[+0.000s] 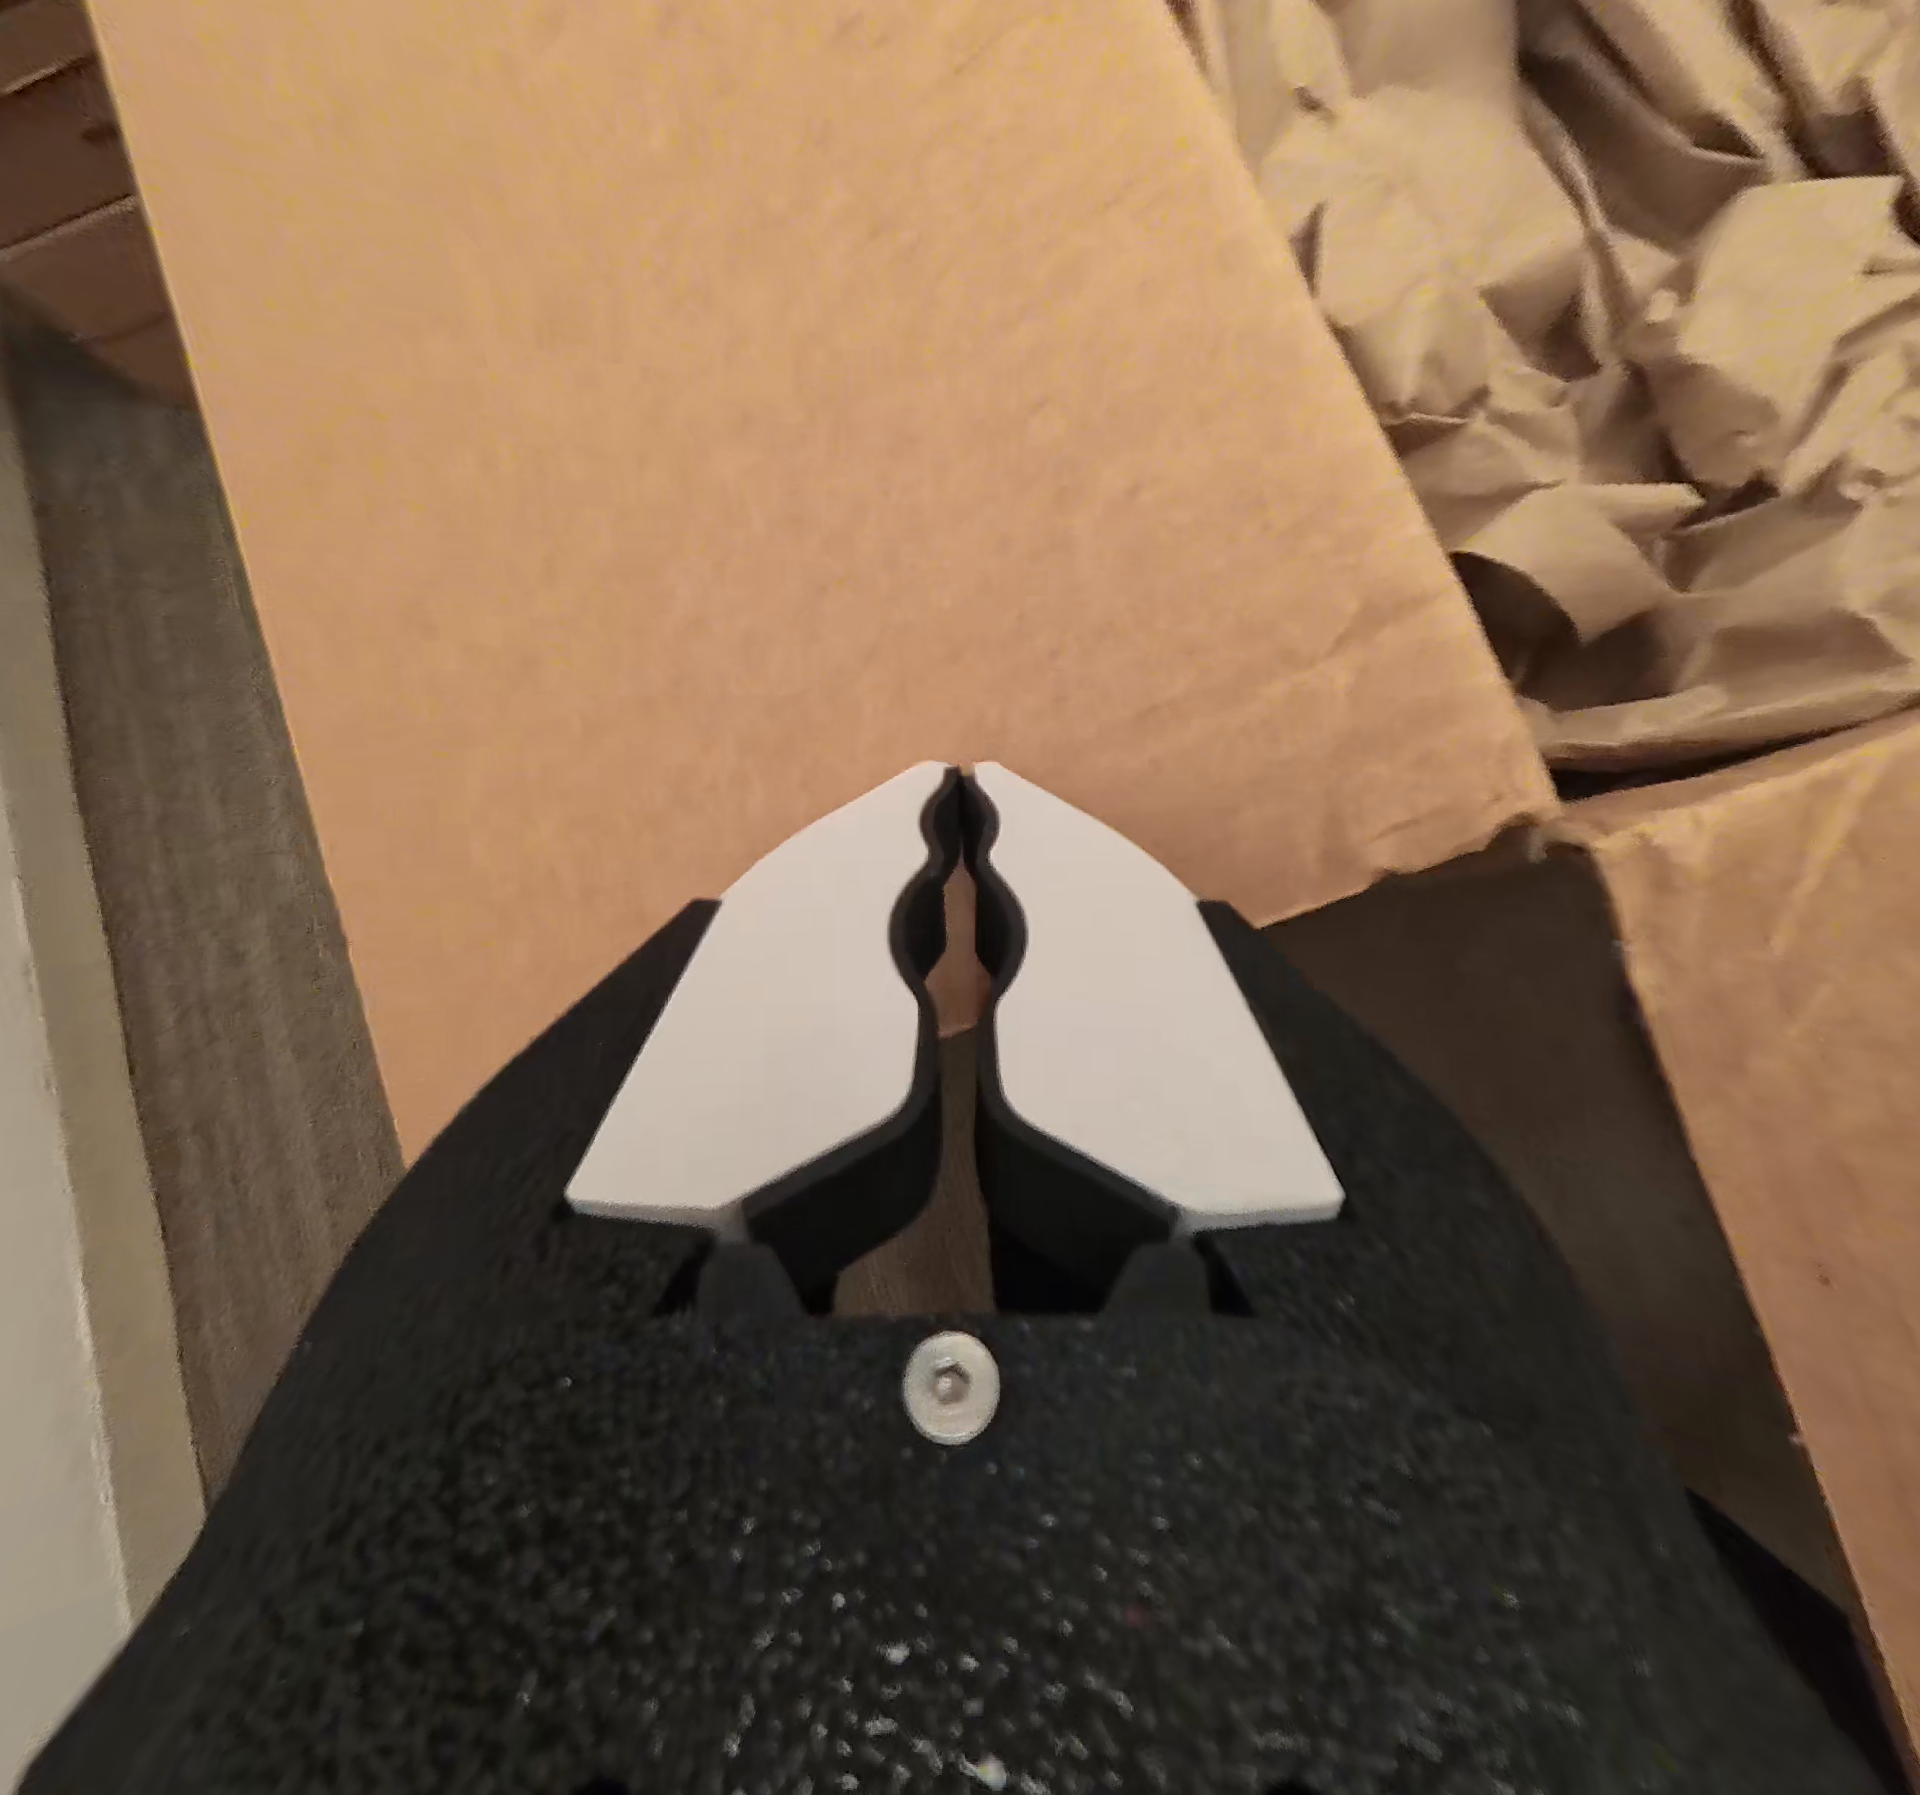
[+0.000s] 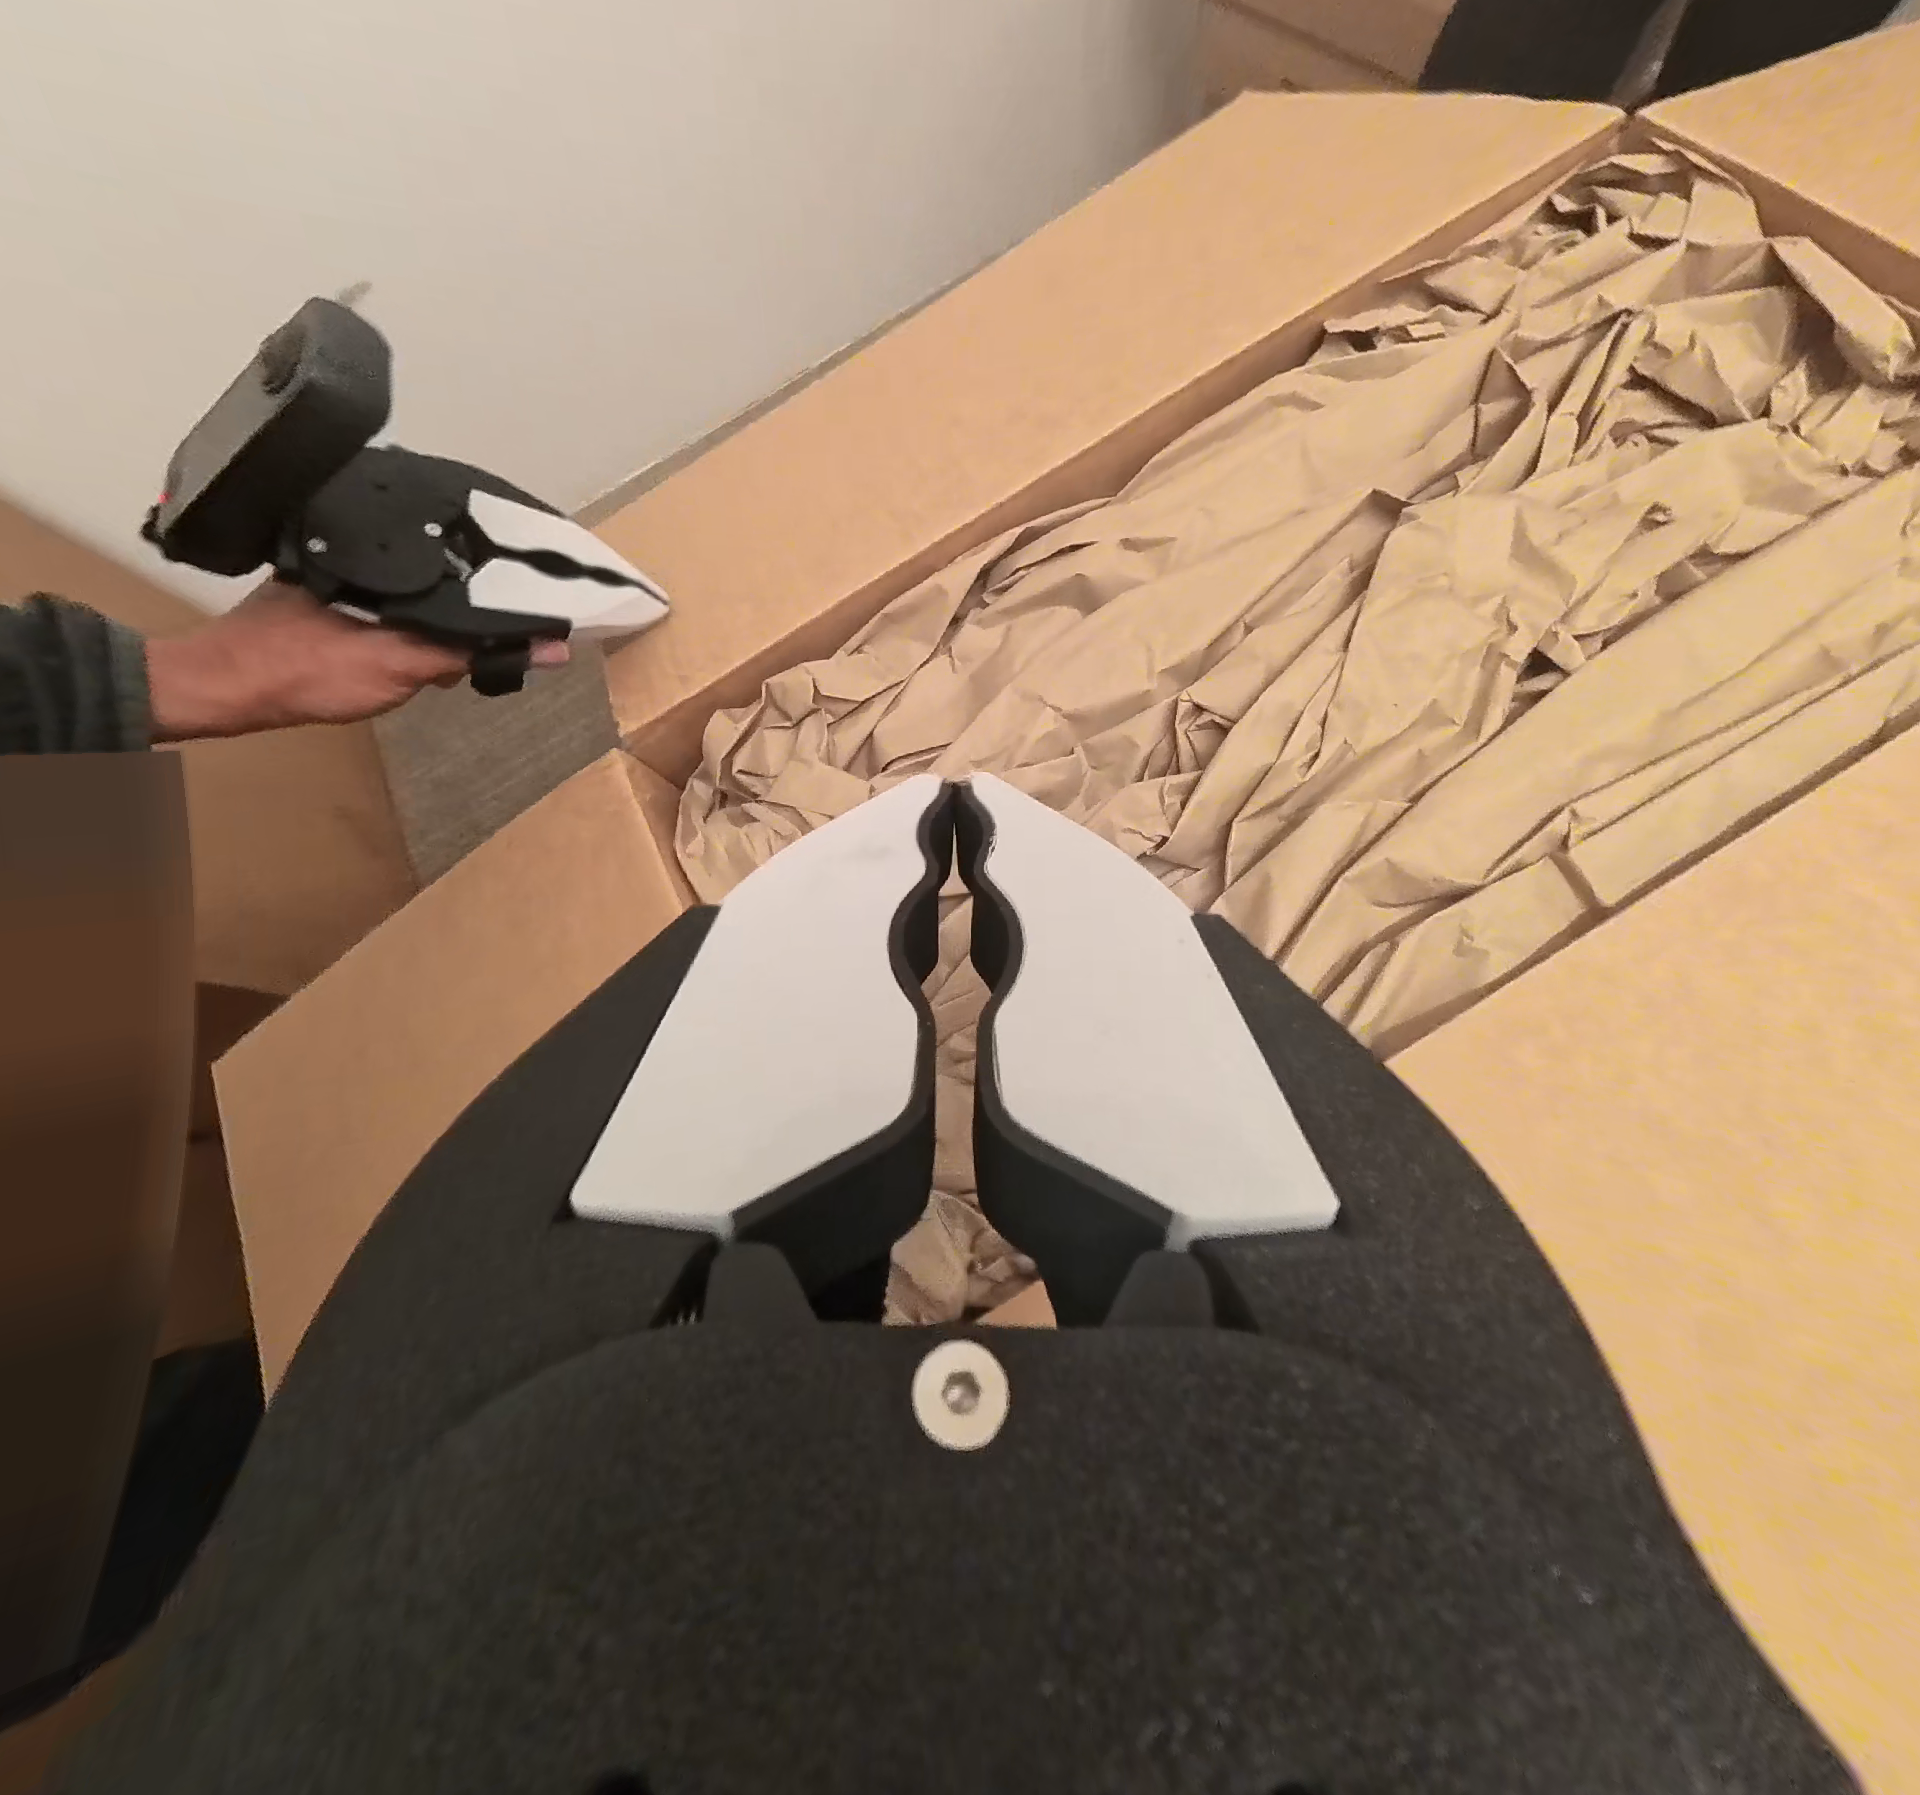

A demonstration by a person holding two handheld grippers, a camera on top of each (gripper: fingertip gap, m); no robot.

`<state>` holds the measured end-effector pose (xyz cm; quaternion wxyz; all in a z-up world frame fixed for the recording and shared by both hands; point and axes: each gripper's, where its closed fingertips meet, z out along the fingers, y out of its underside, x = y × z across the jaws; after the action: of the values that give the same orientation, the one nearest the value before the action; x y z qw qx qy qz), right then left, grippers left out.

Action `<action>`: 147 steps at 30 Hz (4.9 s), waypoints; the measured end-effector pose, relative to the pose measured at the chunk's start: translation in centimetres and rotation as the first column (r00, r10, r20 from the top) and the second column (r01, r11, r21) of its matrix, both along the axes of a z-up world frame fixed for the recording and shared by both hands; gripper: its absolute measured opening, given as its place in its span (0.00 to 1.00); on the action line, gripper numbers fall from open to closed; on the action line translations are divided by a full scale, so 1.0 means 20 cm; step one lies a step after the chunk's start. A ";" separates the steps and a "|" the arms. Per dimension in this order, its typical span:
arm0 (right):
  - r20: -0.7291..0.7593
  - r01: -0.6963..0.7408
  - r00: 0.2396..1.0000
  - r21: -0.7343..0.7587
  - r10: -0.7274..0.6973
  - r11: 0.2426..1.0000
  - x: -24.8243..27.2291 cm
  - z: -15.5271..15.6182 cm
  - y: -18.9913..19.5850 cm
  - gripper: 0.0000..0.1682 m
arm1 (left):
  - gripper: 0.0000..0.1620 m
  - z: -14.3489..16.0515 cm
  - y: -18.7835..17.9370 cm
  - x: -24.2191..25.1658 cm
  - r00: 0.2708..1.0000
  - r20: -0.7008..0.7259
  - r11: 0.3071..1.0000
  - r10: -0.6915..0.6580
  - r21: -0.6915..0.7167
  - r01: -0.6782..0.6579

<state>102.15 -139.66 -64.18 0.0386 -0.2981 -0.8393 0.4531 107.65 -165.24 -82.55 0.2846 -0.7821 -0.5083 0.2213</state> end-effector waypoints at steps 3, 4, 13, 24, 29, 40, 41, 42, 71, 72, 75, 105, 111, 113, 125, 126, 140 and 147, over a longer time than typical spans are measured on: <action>0.023 0.053 0.998 -0.007 -0.052 0.999 0.00 -0.05 -0.01 0.00 | 0.00 -0.06 0.04 0.00 0.999 0.017 0.999 -0.038 0.022 0.038; 0.032 0.064 0.997 -0.012 -0.064 0.998 0.00 -0.05 -0.01 0.00 | 0.00 -0.08 0.05 0.00 0.998 0.022 0.998 -0.053 0.030 0.053; 0.033 0.085 0.996 0.013 -0.086 0.996 0.08 -0.09 0.05 0.00 | 0.00 -0.17 0.17 0.01 0.978 0.066 0.978 -0.197 0.083 0.191; 0.033 0.135 0.990 0.040 -0.136 0.990 0.18 -0.11 0.24 0.00 | 0.00 -0.24 0.33 0.01 0.969 0.037 0.952 -0.244 0.202 0.232; 0.060 0.169 0.983 0.091 -0.175 0.981 0.30 -0.21 0.31 0.00 | 0.00 -0.17 0.18 0.01 0.973 0.035 0.967 -0.229 0.119 0.223; -0.123 0.238 0.970 0.307 -0.210 0.921 0.56 -0.45 0.50 0.06 | 0.00 0.53 0.46 0.03 0.959 -0.208 0.948 -0.194 0.210 0.238; -0.127 0.241 0.969 0.317 -0.211 0.917 0.58 -0.47 0.51 0.14 | 0.00 0.55 0.57 0.05 0.952 -0.208 0.936 -0.226 0.223 0.271; -0.115 0.241 0.970 0.323 -0.214 0.915 0.60 -0.50 0.51 0.23 | 0.00 0.56 0.67 0.08 0.946 -0.206 0.924 -0.250 0.242 0.297; -0.546 0.297 0.838 0.457 0.001 0.838 0.49 -0.40 0.62 0.33 | 0.11 0.48 1.47 0.27 0.894 -0.094 0.837 -0.438 0.320 0.444; -0.549 0.309 0.836 0.441 -0.020 0.843 0.49 -0.35 0.64 0.33 | 0.10 0.50 1.52 0.25 0.887 -0.104 0.830 -0.449 0.320 0.457; -0.566 0.349 0.821 0.397 -0.072 0.849 0.48 -0.20 0.70 0.33 | 0.00 0.56 1.68 0.17 0.860 -0.142 0.803 -0.490 0.309 0.509; -0.327 0.692 0.722 0.351 -0.609 0.631 0.67 -0.07 1.81 0.00 | 0.00 1.27 3.28 -0.03 0.494 -0.372 0.462 -0.786 0.179 0.869; -0.271 0.687 0.727 0.298 -0.631 0.663 0.57 -0.18 1.88 0.00 | 0.00 1.22 3.47 -0.02 0.458 -0.362 0.424 -0.812 0.174 0.889; -0.292 0.687 0.726 0.335 -0.623 0.644 0.55 -0.23 1.91 0.00 | 0.00 1.20 3.52 -0.02 0.444 -0.360 0.411 -0.821 0.168 0.896; -0.093 0.692 0.705 0.306 -0.703 0.654 0.52 -0.55 2.05 0.00 | 0.00 1.07 3.16 -0.19 0.606 -0.350 0.565 -0.715 0.222 0.795; -0.079 0.691 0.704 0.306 -0.706 0.655 0.52 -0.57 2.07 0.00 | 0.00 1.06 3.07 -0.22 0.634 -0.361 0.600 -0.684 0.216 0.771; 0.089 0.594 0.747 0.353 -0.658 0.723 0.52 -0.88 2.07 0.00 | 0.00 0.88 2.01 -0.38 0.865 -0.321 0.873 -0.385 0.179 0.454; 0.198 0.595 0.749 0.219 -0.633 0.773 0.51 -0.96 1.99 0.00 | 0.00 0.74 1.75 -0.38 0.908 -0.274 0.914 -0.319 0.164 0.370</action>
<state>112.38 -99.86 -83.37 0.0963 -0.6109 -0.7216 0.3111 100.09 -130.22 -67.84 0.4605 -0.7922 -0.3438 0.2052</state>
